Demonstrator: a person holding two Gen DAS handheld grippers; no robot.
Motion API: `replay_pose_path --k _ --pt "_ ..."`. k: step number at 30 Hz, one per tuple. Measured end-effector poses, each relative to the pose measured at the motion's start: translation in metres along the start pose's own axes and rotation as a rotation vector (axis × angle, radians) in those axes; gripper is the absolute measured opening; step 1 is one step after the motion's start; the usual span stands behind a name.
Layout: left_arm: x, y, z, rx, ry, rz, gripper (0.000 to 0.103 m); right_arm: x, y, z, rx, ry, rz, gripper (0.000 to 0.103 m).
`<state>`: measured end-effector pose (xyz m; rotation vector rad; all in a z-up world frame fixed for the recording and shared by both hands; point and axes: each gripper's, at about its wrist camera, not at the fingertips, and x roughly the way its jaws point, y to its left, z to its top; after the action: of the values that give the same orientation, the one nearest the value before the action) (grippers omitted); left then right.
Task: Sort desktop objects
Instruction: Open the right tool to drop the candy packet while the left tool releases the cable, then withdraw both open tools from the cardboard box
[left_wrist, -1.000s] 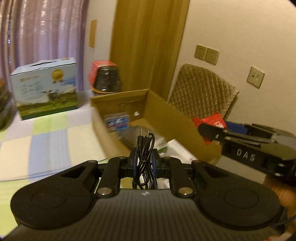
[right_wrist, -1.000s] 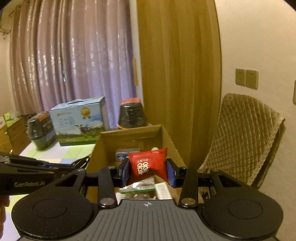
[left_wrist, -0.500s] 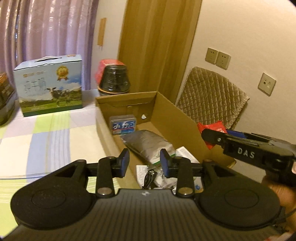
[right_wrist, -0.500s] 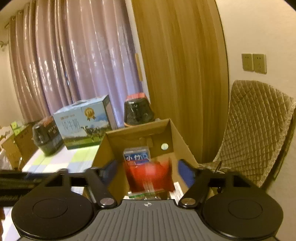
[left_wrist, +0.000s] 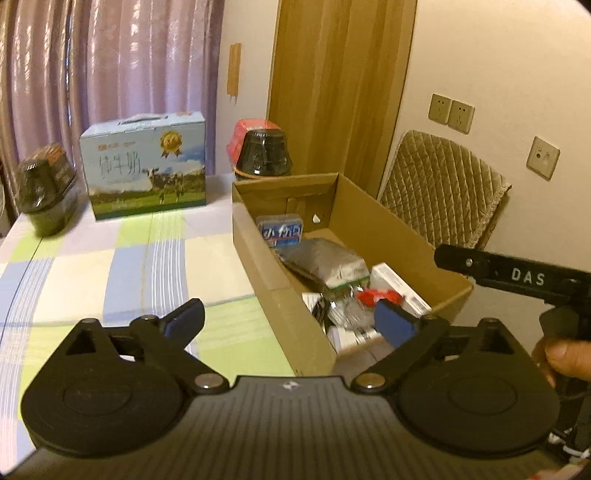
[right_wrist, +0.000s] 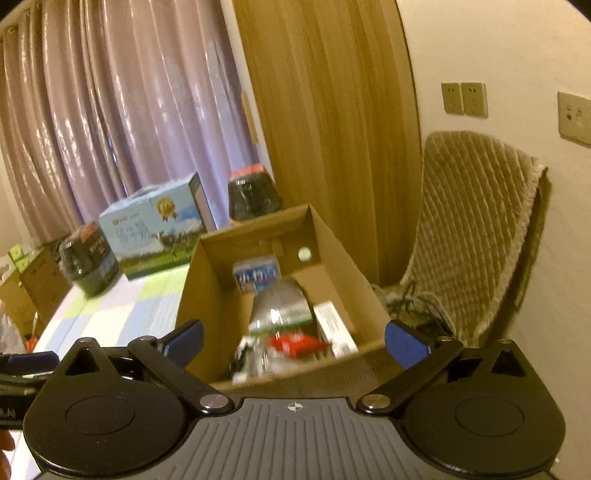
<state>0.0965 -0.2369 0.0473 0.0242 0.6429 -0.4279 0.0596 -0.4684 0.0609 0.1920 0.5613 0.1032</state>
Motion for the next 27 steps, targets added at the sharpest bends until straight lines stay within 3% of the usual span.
replay_pose_path --k 9,27 --pt "-0.027 -0.014 -0.019 -0.045 0.068 0.017 0.102 -0.038 0.006 -0.016 -0.051 0.124 -0.011 0.101" --pt "-0.05 -0.032 -0.028 -0.117 0.086 0.037 0.102 -0.069 0.018 -0.02 -0.087 0.147 0.006 0.101"
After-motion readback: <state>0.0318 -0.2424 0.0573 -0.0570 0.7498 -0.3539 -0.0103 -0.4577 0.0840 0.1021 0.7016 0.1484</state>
